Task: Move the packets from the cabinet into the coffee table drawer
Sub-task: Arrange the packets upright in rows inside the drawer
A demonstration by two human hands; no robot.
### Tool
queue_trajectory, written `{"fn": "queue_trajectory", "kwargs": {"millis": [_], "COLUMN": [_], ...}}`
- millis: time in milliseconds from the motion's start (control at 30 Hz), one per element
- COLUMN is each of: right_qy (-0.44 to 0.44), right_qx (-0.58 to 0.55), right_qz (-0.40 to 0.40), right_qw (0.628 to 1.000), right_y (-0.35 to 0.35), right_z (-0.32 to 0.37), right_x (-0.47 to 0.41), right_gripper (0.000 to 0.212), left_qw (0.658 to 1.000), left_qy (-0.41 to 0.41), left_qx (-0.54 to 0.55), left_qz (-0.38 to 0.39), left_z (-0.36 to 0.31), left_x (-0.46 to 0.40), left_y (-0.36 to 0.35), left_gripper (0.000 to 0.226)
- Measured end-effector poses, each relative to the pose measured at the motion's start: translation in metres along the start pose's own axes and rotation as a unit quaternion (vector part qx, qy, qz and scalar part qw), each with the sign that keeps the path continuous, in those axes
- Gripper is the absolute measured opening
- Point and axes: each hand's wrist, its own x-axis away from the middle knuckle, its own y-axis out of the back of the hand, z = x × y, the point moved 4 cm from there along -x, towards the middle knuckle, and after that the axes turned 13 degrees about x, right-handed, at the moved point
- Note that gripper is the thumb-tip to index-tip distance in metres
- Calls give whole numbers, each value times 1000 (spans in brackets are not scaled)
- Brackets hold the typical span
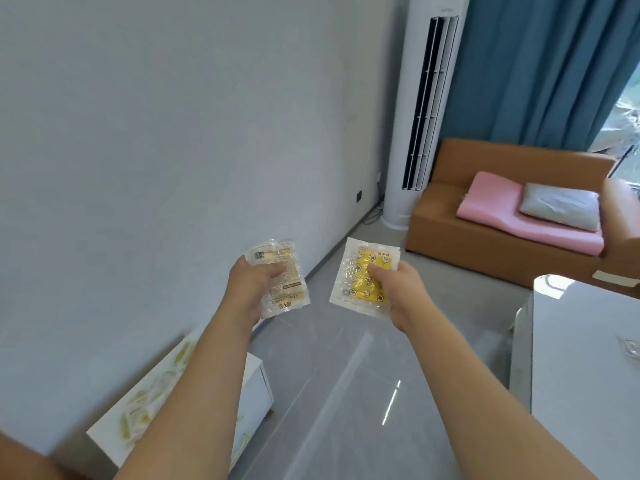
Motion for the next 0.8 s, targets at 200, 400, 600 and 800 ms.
{"fn": "queue_trajectory", "kwargs": {"millis": [200,400,600,800], "right_qy": [-19,-41,-17,-19], "right_qx": [5,-3,-10,22], "right_qz": [-32,-71,-75,-63], "right_qw": [999,997,997,998], "right_y": [103,195,311,429], "right_z": [-19,-36,-48,-67], "right_x": [32,58,94,134], "right_gripper": [22,22,21,21], "left_qw": [999,998,996,998], "left_qy": [35,33,14,3], "left_qx": [-17,-6,-36,-26], "left_qz": [29,54,78,63], "left_z": [51,73,111,155], "left_x": [57,101,185,274], "left_y": [-79,-151,-224,-288], "left_gripper": [35,39,37,31]}}
